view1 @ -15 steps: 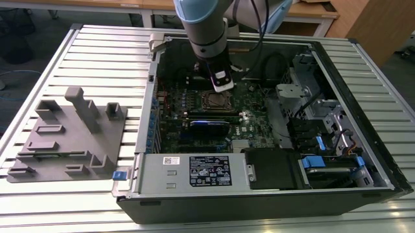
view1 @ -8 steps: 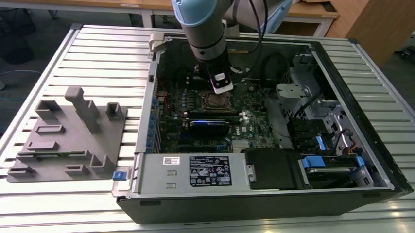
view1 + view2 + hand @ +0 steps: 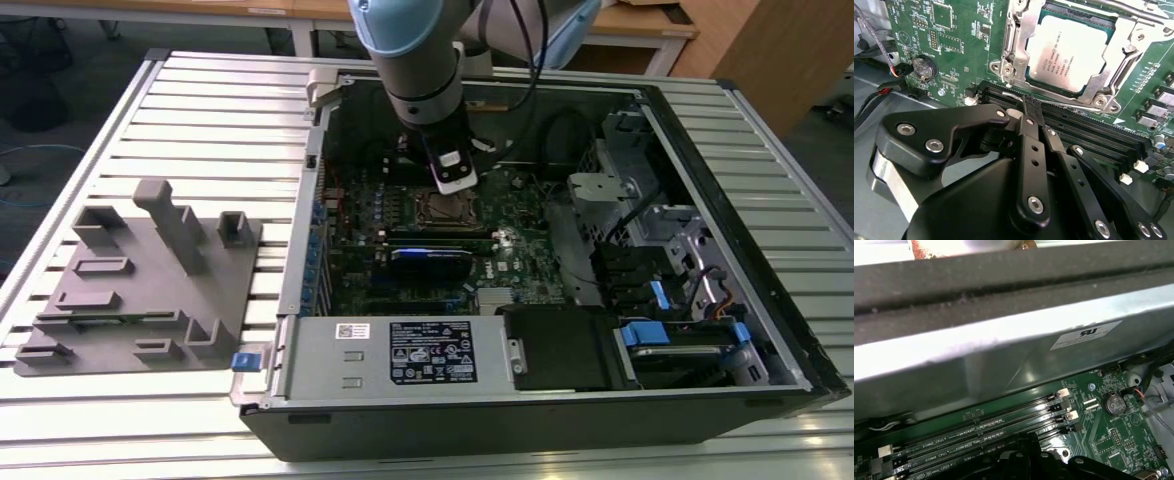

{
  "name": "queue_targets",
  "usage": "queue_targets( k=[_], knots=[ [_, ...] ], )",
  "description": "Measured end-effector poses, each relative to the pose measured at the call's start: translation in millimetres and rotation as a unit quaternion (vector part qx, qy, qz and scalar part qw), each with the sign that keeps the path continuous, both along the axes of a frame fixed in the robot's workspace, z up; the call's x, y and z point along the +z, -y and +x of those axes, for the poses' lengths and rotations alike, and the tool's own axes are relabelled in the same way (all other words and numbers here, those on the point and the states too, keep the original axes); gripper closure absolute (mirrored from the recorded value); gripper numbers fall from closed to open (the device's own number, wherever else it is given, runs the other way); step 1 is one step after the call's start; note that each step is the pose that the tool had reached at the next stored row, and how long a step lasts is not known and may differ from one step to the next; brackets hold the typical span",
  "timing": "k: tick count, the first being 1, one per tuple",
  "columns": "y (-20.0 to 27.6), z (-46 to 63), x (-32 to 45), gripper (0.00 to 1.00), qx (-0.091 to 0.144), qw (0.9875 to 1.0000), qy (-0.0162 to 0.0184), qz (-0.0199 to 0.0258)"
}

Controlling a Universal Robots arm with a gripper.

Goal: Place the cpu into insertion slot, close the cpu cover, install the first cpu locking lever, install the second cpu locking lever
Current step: 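Install the first cpu locking lever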

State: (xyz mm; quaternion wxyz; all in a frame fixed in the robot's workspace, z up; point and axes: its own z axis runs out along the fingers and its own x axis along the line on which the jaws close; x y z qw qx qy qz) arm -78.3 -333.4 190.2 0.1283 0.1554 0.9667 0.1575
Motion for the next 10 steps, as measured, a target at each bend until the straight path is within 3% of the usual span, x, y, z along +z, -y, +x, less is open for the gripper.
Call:
queue_targets(
  k=[10],
  knots=[
    [-2.2,-0.1,-1.5,0.9,-0.018,0.9998,0.0002,0.0001]
  ],
)
